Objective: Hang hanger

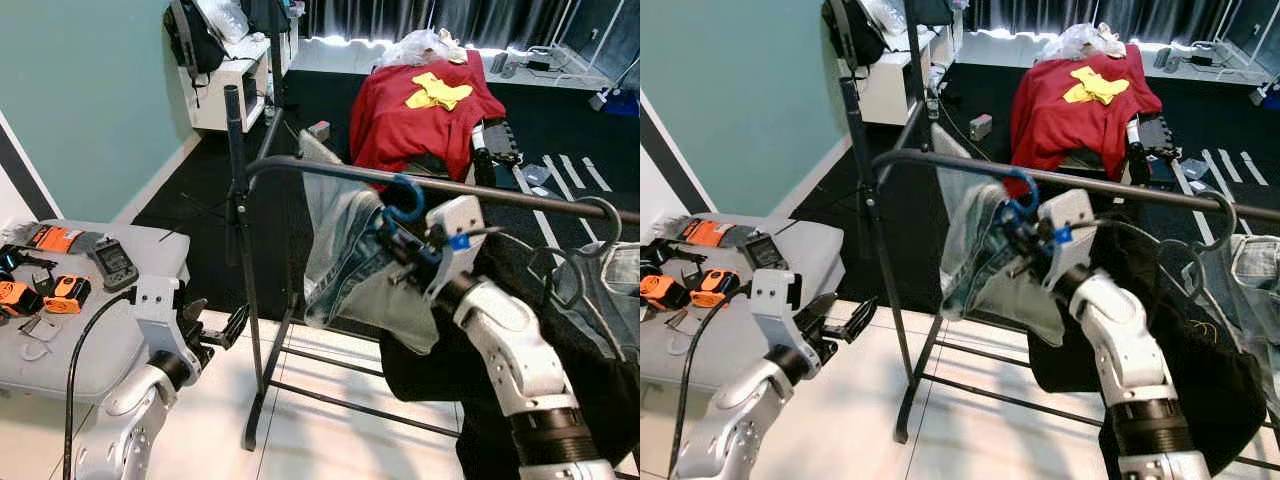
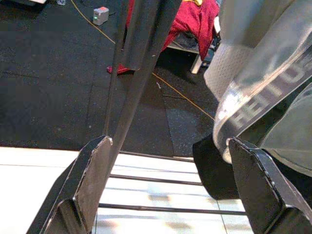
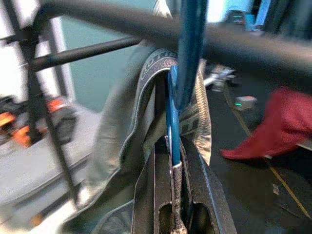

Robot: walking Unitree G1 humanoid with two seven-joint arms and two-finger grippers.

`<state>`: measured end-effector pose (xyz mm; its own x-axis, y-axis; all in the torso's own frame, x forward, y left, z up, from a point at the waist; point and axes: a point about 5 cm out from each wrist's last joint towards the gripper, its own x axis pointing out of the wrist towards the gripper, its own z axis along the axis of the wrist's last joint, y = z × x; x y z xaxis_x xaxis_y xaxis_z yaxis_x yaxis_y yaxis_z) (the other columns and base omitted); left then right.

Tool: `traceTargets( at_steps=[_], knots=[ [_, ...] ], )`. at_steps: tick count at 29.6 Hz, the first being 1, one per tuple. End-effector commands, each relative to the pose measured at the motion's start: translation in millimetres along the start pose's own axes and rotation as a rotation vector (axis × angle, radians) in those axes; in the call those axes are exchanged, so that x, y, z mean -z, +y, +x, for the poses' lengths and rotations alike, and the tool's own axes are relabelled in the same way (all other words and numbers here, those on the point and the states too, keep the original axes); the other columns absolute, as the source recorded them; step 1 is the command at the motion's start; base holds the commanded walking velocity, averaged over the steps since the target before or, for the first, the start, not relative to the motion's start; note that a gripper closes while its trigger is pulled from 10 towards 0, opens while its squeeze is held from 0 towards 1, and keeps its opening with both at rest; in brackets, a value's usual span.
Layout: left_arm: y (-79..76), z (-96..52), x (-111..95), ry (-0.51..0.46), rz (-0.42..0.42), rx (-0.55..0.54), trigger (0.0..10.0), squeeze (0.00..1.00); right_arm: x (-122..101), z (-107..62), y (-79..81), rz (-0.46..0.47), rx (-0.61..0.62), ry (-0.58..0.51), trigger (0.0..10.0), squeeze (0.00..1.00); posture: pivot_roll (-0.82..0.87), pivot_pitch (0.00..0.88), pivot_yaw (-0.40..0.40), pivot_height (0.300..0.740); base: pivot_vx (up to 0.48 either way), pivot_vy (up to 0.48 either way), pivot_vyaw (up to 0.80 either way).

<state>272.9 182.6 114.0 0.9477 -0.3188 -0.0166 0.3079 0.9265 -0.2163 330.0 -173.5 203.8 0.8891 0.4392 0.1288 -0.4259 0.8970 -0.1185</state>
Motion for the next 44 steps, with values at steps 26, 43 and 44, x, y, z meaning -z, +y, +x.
traceTargets(
  at_steps=[26,43,44],
  knots=[
    [1.4,-3.1,1,0.012,-0.005,-0.003,10.0,0.0,15,-0.1,-57.3,-0.009,0.42,0.239,10.0,0.0,-0.09,0.072,0.001,0.74,0.0,0.0,0.0],
    [-2.5,-7.3,-3,-0.034,-0.022,0.033,10.0,0.0,39,-6.1,-20.6,-0.001,0.31,0.206,10.0,1.0,-0.1,0.08,0.0,0.74,0.0,0.0,0.0],
    [-2.8,-8.0,-4,-0.04,-0.024,0.035,10.0,0.0,41,-7.7,-18.3,-0.015,0.309,0.2,10.0,1.0,-0.1,0.08,0.0,0.74,0.0,0.0,0.0]
  ],
)
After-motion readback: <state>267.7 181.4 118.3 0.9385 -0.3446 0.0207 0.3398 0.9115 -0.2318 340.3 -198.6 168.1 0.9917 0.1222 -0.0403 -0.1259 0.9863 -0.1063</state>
